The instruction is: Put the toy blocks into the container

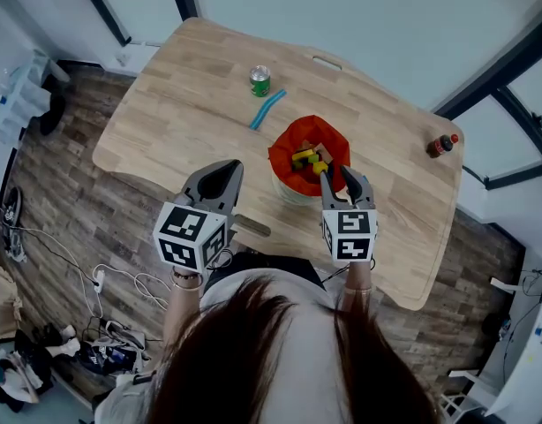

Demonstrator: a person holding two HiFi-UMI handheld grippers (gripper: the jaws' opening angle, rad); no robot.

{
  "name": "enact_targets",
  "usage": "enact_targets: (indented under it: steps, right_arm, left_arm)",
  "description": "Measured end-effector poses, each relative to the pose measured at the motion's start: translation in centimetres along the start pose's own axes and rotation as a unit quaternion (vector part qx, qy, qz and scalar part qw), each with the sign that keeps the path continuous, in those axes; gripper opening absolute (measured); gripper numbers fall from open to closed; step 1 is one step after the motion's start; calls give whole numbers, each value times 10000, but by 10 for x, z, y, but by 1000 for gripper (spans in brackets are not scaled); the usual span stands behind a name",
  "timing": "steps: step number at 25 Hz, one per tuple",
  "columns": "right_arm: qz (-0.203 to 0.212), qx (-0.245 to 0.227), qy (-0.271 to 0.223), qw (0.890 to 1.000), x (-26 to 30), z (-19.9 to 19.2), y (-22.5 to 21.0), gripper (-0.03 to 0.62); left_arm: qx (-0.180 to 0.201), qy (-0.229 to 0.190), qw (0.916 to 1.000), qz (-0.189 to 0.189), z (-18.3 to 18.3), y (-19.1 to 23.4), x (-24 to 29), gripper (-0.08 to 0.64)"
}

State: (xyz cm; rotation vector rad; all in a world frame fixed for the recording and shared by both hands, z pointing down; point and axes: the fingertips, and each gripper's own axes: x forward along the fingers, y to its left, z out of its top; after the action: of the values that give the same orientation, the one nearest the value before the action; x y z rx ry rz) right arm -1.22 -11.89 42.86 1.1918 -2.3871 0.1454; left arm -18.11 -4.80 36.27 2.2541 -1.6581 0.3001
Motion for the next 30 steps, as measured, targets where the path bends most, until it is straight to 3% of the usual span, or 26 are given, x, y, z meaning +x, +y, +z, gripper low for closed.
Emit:
enact_targets:
  steps: [24,30]
  right_arm:
    - [-302,187,-90,9993,-16,-4,-13,147]
    - [-571,272,-112,9979,-25,-9,-26,95]
  left_arm:
    - [189,75,9990,-409,6,-15,18,9]
    - [262,120,9979,-582,7,-24,27,9]
